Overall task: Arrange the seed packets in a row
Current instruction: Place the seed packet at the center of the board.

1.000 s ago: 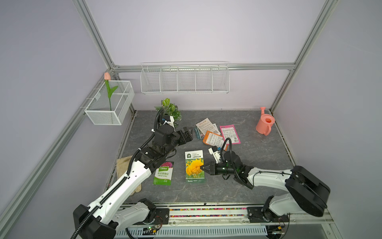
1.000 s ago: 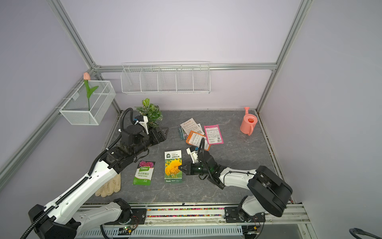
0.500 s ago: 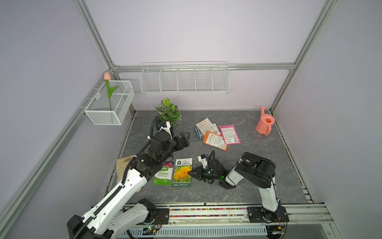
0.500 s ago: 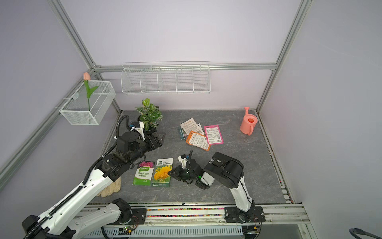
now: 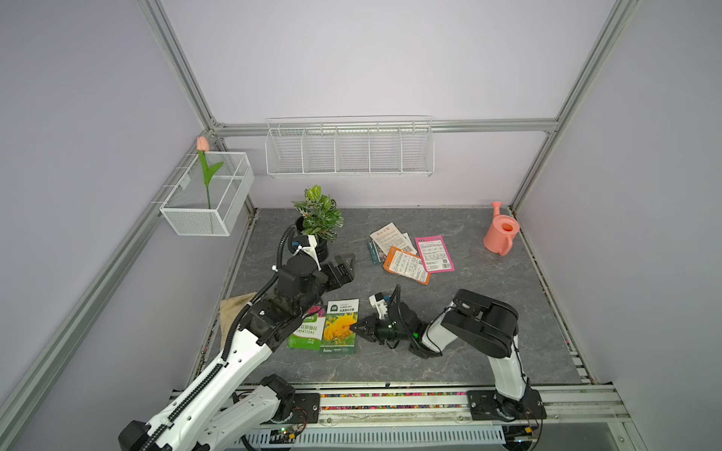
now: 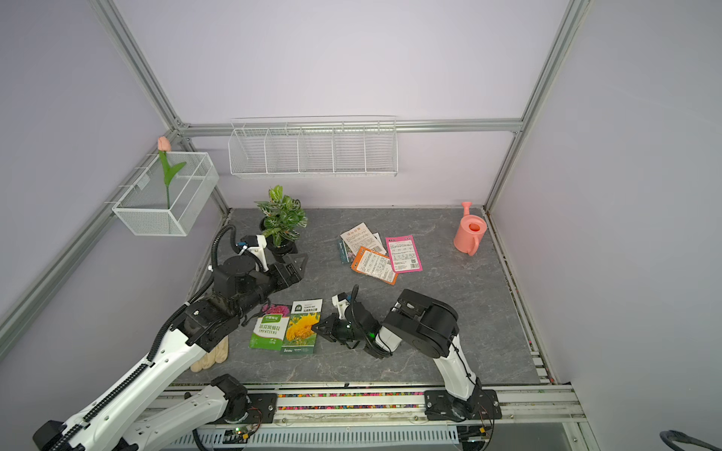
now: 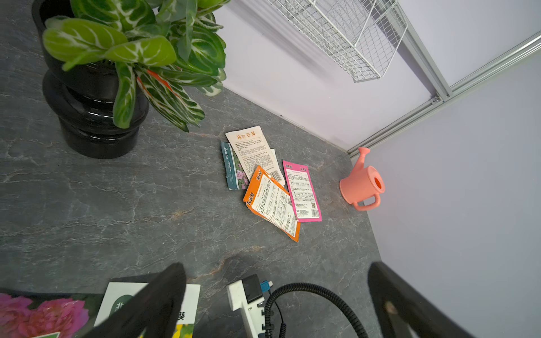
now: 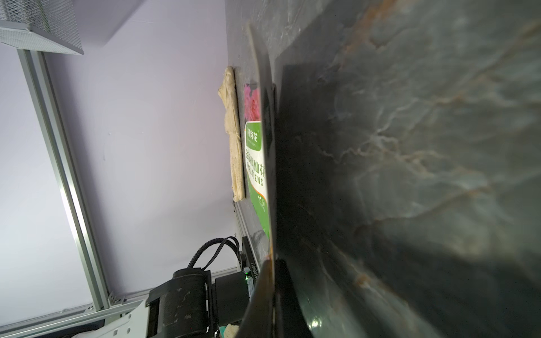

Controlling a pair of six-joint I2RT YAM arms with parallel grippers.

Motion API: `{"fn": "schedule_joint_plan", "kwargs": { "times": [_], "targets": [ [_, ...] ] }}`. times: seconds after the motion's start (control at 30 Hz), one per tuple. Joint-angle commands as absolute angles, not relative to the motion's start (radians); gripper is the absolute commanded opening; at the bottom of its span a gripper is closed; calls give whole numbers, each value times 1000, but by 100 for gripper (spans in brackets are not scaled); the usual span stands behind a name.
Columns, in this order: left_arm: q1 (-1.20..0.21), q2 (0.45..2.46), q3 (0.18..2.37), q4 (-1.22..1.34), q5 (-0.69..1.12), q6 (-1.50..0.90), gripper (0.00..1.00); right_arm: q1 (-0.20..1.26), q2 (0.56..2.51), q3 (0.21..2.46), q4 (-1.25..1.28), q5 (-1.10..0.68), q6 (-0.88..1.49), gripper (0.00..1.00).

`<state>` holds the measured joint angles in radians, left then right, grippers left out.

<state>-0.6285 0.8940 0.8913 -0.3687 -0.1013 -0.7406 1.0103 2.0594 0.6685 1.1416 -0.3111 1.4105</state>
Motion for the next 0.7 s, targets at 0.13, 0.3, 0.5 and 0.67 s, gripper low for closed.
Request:
{"fn": "schedule_joint_plan", "kwargs": {
  "times": [0.13, 0.3, 0.5, 0.67],
  "targets": [
    [-630, 869, 876, -390, -116, -752, 99, 994, 2039, 678, 1125, -299, 1419, 11],
    [-629, 868, 877, -393, -117, -750, 100, 986, 2027, 696, 1074, -310, 1395, 24],
    [-630, 870, 874, -390, -111, -752, 100, 984, 2005, 696, 1038, -303, 1377, 41],
    [-630, 876, 875, -387, -105, -753, 100, 994, 1970, 699, 969, -286, 1357, 59]
  ]
}}
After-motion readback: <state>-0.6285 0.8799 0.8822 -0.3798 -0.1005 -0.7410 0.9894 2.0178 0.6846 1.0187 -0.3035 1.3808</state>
